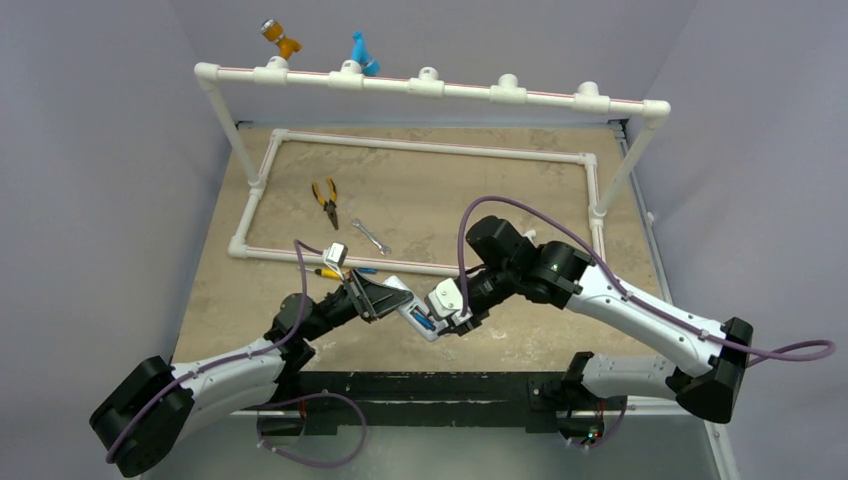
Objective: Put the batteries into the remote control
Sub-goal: Load the battery into the remote control.
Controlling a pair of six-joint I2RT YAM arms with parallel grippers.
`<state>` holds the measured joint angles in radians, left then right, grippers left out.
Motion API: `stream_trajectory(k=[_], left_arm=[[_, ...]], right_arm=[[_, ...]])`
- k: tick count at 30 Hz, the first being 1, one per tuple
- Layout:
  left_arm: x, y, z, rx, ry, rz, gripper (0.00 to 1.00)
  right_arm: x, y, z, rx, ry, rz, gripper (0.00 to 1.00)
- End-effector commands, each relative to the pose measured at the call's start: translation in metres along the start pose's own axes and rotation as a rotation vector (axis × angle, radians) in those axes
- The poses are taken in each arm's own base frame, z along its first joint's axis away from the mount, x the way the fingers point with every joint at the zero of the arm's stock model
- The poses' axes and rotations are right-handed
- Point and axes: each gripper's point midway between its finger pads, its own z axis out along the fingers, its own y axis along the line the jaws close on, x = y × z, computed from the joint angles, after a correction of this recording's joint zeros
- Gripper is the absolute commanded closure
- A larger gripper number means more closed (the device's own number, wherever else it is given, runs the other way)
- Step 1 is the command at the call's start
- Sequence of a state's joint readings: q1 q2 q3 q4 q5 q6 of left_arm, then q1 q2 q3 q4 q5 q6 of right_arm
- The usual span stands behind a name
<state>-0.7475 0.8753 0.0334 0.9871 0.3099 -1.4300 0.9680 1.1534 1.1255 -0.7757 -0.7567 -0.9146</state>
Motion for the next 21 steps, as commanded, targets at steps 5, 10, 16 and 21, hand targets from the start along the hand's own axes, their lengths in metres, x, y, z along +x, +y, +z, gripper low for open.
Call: stream_trajectory(k=[5,10,16,21], left_arm=[[-0.001,-0.017,-0.004,0.082,-0.011,0.020,1.00],[0.000,-0.018,-0.004,0.085,-0.009,0.020,1.00],[-0.001,-0.018,-0.004,0.088,-0.011,0.020,1.00],[-0.001,-0.018,-0.005,0.088,-0.012,0.021,1.00]], right_arm=[[-0.013,-0.005,-0.001,-0.025,-0.037,-0.051,0.59],[-0.011,-0.012,0.002,-0.017,-0.026,-0.045,0.57],[-0.006,-0.017,0.006,-0.028,-0.017,-0.037,0.60],[-0.002,-0.016,0.008,-0.047,-0.007,-0.036,0.64]])
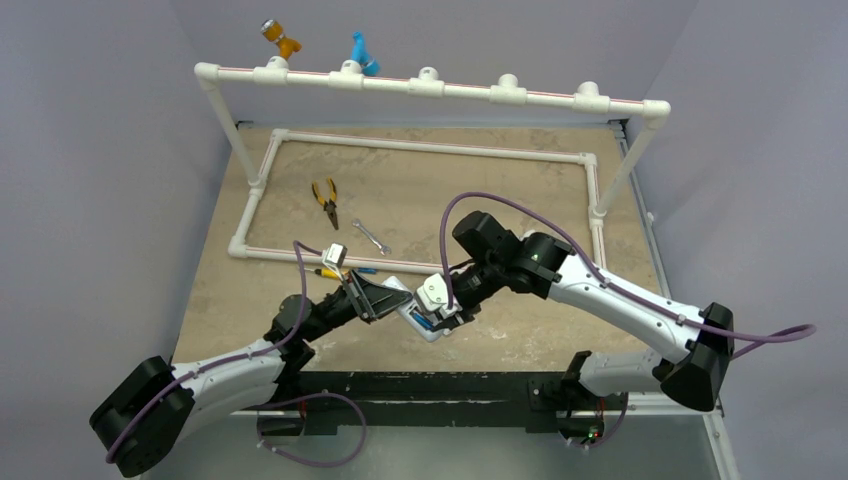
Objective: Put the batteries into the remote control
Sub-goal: Load the battery into the remote control.
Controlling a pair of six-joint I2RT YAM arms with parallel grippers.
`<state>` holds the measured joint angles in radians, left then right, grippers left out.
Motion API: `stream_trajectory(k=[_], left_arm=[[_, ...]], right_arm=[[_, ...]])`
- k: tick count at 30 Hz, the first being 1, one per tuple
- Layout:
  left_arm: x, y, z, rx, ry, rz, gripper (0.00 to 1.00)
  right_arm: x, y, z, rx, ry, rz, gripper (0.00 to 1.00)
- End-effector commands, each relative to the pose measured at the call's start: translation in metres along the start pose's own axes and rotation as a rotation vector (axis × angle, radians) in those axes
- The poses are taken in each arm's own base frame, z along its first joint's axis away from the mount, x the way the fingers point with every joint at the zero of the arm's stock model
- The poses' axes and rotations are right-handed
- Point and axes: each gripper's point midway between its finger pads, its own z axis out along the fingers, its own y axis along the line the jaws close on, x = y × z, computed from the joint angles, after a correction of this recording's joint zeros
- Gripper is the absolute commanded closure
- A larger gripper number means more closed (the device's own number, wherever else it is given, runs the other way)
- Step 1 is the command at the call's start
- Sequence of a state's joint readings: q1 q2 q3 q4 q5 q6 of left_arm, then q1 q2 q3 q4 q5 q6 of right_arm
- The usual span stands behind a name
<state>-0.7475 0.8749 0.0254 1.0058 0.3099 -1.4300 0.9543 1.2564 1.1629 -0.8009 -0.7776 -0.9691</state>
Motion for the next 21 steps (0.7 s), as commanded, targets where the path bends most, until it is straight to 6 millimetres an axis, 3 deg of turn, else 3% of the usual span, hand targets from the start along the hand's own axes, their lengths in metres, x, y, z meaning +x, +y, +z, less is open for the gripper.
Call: stream_trajectory(k=[1,21], left_arm=[[-0.0009,-0.0166,-0.0033,0.077,-0.011,0.016,1.00],[-0.0015,-0.0180,-0.0047,0.086,-0.018,0.015,1.00]], right_arm=[[-0.0147,-0.0061,-0.0065,0.006,-0.029,-0.051,0.65],[-0.0091,-0.0089,-0.0017,0.000,-0.019,-0.048,0.74]])
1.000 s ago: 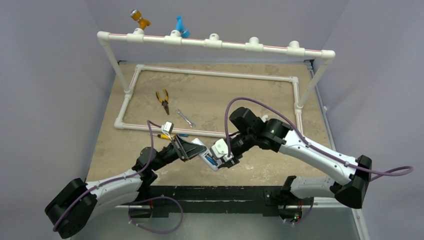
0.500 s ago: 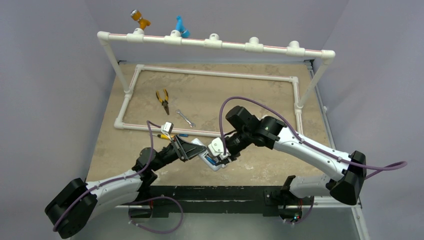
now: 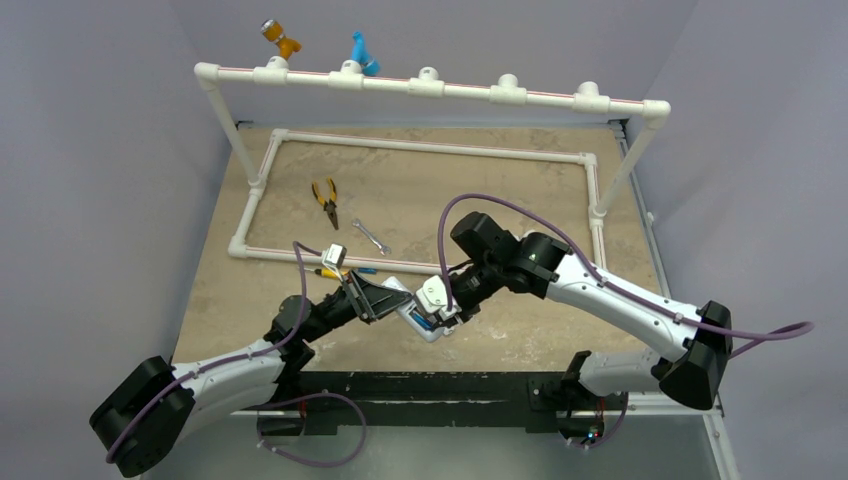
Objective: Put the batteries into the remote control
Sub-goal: Load the battery into the remote control.
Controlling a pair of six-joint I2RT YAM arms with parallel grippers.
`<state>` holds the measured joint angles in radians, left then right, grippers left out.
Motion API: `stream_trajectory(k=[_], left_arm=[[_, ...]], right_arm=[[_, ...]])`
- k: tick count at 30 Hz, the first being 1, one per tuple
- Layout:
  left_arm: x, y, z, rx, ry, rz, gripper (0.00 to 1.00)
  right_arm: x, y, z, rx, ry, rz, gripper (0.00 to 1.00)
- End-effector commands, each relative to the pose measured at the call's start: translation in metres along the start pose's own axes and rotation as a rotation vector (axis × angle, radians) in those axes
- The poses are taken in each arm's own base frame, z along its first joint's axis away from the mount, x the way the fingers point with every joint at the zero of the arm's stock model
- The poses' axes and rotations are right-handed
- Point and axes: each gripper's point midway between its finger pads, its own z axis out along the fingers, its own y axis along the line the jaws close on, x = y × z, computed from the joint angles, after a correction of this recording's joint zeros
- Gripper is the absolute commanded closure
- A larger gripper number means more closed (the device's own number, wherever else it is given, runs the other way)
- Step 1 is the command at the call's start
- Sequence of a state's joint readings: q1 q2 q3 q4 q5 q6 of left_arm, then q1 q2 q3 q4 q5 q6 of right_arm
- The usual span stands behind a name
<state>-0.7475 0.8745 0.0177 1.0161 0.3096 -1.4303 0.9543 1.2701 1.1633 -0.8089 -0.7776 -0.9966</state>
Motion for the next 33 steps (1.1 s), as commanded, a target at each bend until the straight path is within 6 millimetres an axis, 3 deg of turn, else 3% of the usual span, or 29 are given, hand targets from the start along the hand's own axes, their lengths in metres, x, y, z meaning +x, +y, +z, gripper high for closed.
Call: stream_trajectory(k=[1,33], left_arm=[[-0.002,-0.019,-0.003,0.084,-0.017,0.014,1.00],[-0.002,-0.019,-0.004,0.081,-0.019,0.009,1.00]], right_arm=[[-0.012,-0.009,-0.004,0.013,-0.027,-0.035,0.74],[-0.011,-0.020,0.009,-0.005,-0.048,-0.010,0.79]])
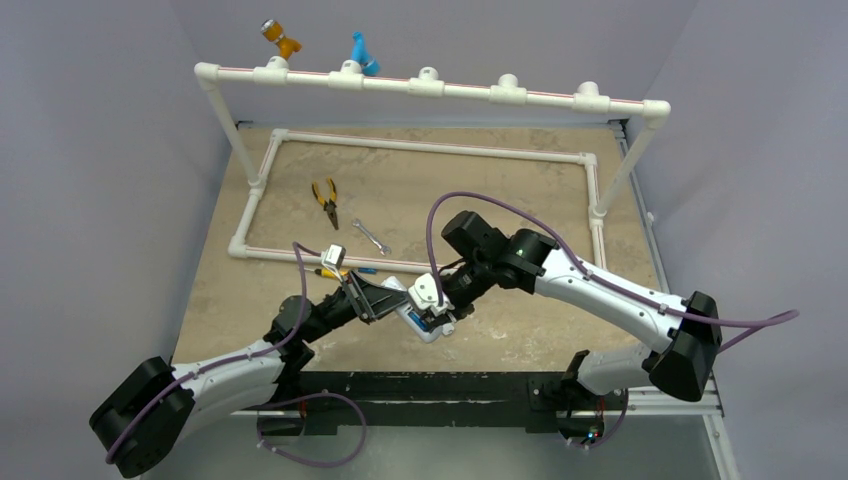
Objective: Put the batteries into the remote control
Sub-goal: Load the battery into the remote control.
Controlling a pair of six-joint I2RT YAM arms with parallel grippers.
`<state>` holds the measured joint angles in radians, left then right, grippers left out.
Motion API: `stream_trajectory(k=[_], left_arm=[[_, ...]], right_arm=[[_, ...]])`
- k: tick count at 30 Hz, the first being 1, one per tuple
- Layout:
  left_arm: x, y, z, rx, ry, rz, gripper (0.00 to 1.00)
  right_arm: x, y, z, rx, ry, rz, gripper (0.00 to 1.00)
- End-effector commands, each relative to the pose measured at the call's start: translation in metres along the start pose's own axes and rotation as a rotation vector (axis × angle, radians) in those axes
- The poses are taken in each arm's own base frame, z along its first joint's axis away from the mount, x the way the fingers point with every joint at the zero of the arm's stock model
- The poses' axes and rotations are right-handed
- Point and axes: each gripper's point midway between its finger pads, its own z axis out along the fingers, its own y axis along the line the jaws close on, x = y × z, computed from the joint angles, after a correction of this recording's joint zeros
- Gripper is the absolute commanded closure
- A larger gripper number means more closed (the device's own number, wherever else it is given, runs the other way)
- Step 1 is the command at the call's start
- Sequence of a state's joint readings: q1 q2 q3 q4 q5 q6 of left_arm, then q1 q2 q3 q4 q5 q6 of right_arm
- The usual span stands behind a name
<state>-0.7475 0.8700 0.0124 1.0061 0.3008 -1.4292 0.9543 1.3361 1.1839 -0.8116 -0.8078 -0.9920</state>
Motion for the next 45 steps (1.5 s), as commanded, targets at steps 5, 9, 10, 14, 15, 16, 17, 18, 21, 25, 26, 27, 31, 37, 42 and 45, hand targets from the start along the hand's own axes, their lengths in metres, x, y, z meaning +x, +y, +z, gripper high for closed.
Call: stream_trajectory(k=[5,9,10,14,15,16,17,18,21,25,26,27,31,37,42,45], left_arm=[[-0.002,-0.023,-0.003,0.096,-0.017,0.008,1.00],[-0.002,-0.022,-0.004,0.091,-0.019,0.006,1.00],[-0.003,-0.022,-0.004,0.090,-0.021,0.006,1.00],[-0.003,-0.022,-0.004,0.088,-0.022,0.004,1.00],[-0.003,-0.022,-0.004,0.086,-0.021,0.004,1.00],[-0.003,-0.022,-0.004,0.086,-0.020,0.005,1.00],[-0.003,-0.022,-0.004,0.086,-0.022,0.005,1.00],[-0.003,-0.021,-0.004,0.085,-0.022,0.004,1.00],[-0.003,-0.021,-0.004,0.082,-0.023,0.000,1.00],[-0.004,-0.019,-0.004,0.075,-0.026,-0.001,1.00],[-0.004,-0.019,-0.004,0.074,-0.027,-0.001,1.00],[-0.004,-0.019,-0.004,0.073,-0.029,0.000,1.00],[-0.004,-0.018,-0.005,0.065,-0.030,0.000,1.00],[-0.004,-0.016,-0.005,0.056,-0.030,-0.001,1.00],[-0.004,-0.015,-0.005,0.053,-0.030,-0.002,1.00],[-0.004,-0.015,-0.005,0.052,-0.032,-0.002,1.00]], right_arm=[[-0.016,-0.024,-0.002,0.063,-0.040,-0.046,0.80],[-0.016,-0.030,-0.001,0.094,-0.041,-0.042,0.80],[-0.015,-0.031,-0.001,0.100,-0.041,-0.042,0.80],[-0.013,-0.035,-0.001,0.120,-0.027,-0.034,0.80],[-0.011,-0.036,-0.002,0.126,-0.022,-0.031,0.80],[-0.010,-0.036,-0.001,0.131,-0.019,-0.029,0.81],[-0.010,-0.037,-0.001,0.136,-0.016,-0.023,0.81],[-0.009,-0.038,-0.001,0.139,-0.013,-0.021,0.81],[-0.006,-0.040,-0.001,0.154,-0.006,-0.010,0.81],[-0.001,-0.044,-0.001,0.181,0.013,0.011,0.82],[0.000,-0.045,-0.001,0.188,0.017,0.017,0.82],[0.000,-0.047,-0.001,0.196,0.020,0.026,0.82],[0.005,-0.052,0.000,0.219,0.037,0.064,0.82],[0.018,-0.066,0.001,0.284,0.083,0.136,0.84],[0.024,-0.070,0.006,0.289,0.097,0.176,0.85],[0.029,-0.075,0.006,0.310,0.119,0.203,0.85]])
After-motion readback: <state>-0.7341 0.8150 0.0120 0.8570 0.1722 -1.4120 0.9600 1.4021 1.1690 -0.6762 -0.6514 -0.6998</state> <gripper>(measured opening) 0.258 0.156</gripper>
